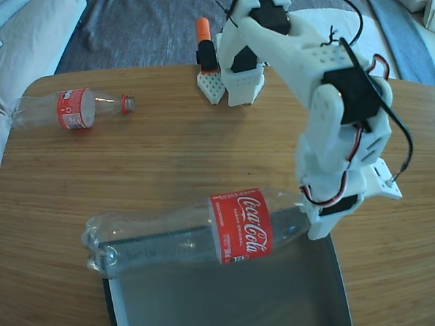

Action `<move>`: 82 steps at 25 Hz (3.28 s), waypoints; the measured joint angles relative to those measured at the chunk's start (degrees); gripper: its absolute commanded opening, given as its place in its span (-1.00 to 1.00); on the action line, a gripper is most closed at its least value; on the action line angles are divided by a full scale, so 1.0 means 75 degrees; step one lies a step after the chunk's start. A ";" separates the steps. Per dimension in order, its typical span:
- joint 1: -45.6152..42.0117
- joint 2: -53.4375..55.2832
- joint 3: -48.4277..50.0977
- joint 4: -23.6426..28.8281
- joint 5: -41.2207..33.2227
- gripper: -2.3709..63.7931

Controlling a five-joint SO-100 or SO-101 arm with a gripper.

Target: Grasp the bottles and put them in the box.

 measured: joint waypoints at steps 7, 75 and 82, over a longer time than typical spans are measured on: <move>-0.0305 -0.0902 -0.0844 0.0000 0.0340 -0.80; -0.0187 -0.2754 -0.1359 -0.0422 0.0574 -0.78; -0.0129 -0.2895 -0.1359 -0.0645 0.0574 -0.78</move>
